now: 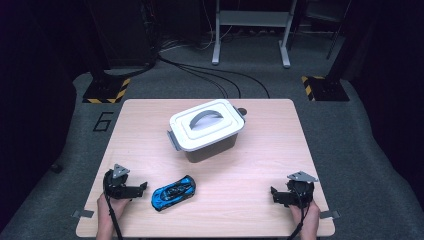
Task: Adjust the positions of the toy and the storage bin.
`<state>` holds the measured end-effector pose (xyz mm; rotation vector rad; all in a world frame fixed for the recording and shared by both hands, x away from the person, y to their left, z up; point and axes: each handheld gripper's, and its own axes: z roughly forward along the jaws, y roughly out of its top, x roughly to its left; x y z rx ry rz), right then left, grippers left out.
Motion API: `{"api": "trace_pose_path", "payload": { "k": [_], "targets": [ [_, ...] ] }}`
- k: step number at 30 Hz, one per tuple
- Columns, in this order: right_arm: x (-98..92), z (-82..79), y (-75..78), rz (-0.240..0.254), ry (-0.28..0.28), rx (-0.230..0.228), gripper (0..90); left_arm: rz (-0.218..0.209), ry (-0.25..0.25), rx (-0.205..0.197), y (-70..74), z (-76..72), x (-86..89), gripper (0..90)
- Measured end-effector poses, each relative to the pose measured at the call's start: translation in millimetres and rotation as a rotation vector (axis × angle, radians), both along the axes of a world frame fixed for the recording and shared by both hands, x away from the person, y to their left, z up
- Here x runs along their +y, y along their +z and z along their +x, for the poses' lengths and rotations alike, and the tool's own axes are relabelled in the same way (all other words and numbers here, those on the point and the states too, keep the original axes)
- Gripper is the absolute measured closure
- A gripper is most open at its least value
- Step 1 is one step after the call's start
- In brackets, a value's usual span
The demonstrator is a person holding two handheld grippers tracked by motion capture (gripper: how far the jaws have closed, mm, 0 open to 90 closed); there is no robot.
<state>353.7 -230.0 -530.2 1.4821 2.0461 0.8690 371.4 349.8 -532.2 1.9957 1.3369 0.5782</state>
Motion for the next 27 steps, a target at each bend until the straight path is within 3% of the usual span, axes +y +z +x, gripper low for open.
{"api": "trace_pose_path", "payload": {
  "k": [18,27],
  "targets": [
    [0.2,0.3,-0.1,0.002,-0.004,0.001,0.2,0.009,-0.013,0.018,1.2,-0.7,0.0,0.0],
    [0.1,0.3,-0.1,-0.001,-0.008,0.002,0.0,-0.046,-0.012,-0.004,3.5,-4.0,5.6,0.0]
  ]
}}
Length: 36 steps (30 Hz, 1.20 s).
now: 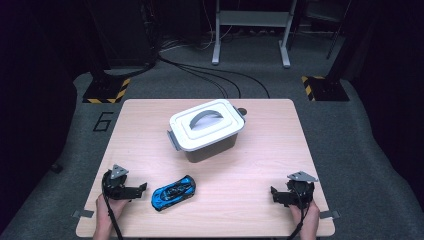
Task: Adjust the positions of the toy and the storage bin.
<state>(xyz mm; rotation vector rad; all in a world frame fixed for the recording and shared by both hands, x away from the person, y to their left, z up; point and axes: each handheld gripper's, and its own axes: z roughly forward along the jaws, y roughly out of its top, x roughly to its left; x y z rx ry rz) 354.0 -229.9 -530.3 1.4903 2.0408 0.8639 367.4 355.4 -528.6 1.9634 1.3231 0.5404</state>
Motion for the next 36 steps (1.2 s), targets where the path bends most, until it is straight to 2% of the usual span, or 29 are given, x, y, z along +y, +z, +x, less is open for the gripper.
{"api": "trace_pose_path", "payload": {
  "k": [2,7,9,12,14,19,21,26,27,28,32,36],
  "targets": [
    [0.8,0.1,0.0,0.008,-0.009,0.001,0.0,-0.016,0.006,-0.012,3.4,-2.1,1.3,0.0],
    [0.7,0.1,0.0,0.007,-0.008,0.001,0.0,-0.034,-0.017,-0.046,13.5,-6.8,-3.8,0.0],
    [0.7,0.1,0.0,0.007,-0.008,0.001,0.0,-0.036,-0.052,-0.034,20.0,-7.5,-7.1,0.0],
    [0.8,0.1,0.0,0.007,-0.010,0.001,0.0,-0.047,-0.078,-0.054,26.9,-8.5,-16.0,0.0],
    [0.8,0.1,0.0,0.007,-0.010,0.000,0.1,-0.035,-0.124,-0.047,34.7,-9.6,-24.3,0.0],
    [0.8,0.1,0.0,0.007,-0.009,0.000,0.1,-0.022,-0.162,-0.056,41.2,-11.3,-35.1,0.0],
    [0.9,0.1,0.0,0.007,-0.009,-0.001,0.1,-0.020,-0.197,-0.041,44.8,-12.4,-41.0,0.0],
    [0.9,0.1,0.0,0.007,-0.009,-0.001,0.1,-0.012,-0.238,-0.047,47.1,-13.3,-52.0,0.0],
    [0.4,0.0,0.0,0.002,-0.005,-0.001,0.1,-0.007,-0.275,-0.029,48.8,-13.2,-57.9,0.0],
    [0.4,0.0,0.0,0.002,-0.005,-0.001,0.1,-0.007,-0.275,-0.029,48.8,-13.2,-57.9,0.0],
    [0.2,0.0,0.0,0.000,-0.003,-0.001,0.1,-0.005,-0.332,0.000,48.0,-11.5,-72.3,0.0],
    [0.5,0.0,0.0,0.004,-0.005,-0.001,0.2,0.016,-0.392,0.025,44.1,-8.7,-88.6,0.0]
  ]
}}
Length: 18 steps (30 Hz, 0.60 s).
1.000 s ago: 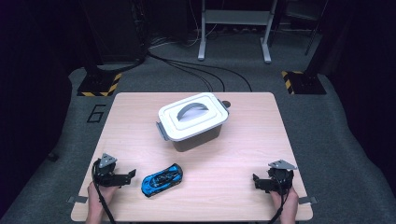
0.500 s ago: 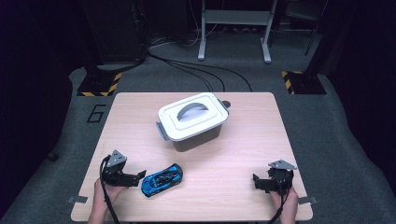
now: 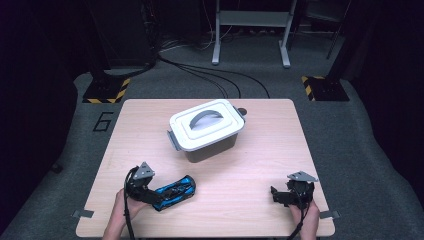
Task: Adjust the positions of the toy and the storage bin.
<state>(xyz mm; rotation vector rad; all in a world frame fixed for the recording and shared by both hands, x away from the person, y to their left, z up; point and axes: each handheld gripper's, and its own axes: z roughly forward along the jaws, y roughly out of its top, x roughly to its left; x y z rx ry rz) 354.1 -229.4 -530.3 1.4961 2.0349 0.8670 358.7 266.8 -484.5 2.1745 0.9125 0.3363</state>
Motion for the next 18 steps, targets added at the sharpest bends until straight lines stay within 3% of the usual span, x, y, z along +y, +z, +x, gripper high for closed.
{"api": "trace_pose_path", "payload": {
  "k": [12,18],
  "targets": [
    [-0.2,-0.1,0.1,-0.001,0.001,0.000,0.4,0.020,-0.075,0.024,-2.8,7.5,-33.9,0.0],
    [-0.1,-0.2,0.1,-0.002,0.002,-0.001,0.6,0.067,-0.105,0.057,-7.0,12.6,-49.2,0.0]
  ]
}}
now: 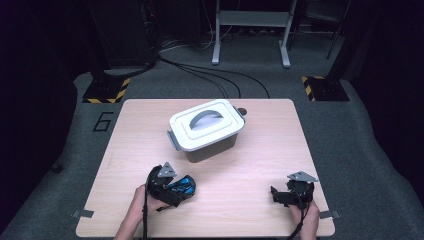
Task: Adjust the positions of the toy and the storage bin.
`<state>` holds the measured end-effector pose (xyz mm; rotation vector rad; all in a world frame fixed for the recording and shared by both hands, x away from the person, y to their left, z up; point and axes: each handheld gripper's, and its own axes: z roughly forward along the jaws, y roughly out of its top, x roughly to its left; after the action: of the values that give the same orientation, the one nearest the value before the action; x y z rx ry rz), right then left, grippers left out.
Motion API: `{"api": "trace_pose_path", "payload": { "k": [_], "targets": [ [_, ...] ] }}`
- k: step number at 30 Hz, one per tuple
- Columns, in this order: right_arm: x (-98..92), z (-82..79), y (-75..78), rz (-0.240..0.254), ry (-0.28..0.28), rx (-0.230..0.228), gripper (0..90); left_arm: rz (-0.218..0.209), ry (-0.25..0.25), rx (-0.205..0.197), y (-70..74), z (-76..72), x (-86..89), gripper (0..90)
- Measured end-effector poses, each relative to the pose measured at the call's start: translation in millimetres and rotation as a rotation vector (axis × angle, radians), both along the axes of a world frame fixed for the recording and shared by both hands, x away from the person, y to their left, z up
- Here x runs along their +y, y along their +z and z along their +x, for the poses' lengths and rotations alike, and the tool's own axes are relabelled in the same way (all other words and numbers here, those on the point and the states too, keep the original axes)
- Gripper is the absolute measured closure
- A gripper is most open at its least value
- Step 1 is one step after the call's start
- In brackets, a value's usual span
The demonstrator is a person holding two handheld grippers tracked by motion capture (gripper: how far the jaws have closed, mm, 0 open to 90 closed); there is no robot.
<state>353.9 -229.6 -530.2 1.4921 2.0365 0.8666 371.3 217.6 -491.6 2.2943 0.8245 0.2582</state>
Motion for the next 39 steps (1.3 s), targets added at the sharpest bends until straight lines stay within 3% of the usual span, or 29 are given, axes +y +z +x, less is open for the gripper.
{"api": "trace_pose_path", "payload": {
  "k": [8,15,18,27,28,39],
  "targets": [
    [0.1,-0.3,0.2,-0.001,0.003,-0.002,1.1,0.051,-0.020,0.030,-3.2,6.0,-21.9,0.0],
    [0.0,-0.3,0.1,-0.001,0.003,-0.003,1.2,0.096,-0.021,0.052,-8.0,10.5,-30.3,0.0],
    [0.0,-0.3,0.1,-0.001,0.004,-0.003,1.4,0.124,-0.030,0.090,-9.9,14.0,-32.2,2.6],
    [0.0,-0.3,0.1,-0.001,0.005,-0.004,1.5,0.143,-0.042,0.080,-10.0,17.4,-38.5,15.0],
    [0.0,-0.3,0.2,-0.001,0.005,-0.004,1.5,0.152,-0.037,0.071,-10.4,17.5,-38.9,19.5],
    [0.0,-0.4,0.2,-0.002,0.007,-0.004,1.8,0.147,-0.021,0.035,-11.7,13.5,-36.1,22.2]
  ]
}}
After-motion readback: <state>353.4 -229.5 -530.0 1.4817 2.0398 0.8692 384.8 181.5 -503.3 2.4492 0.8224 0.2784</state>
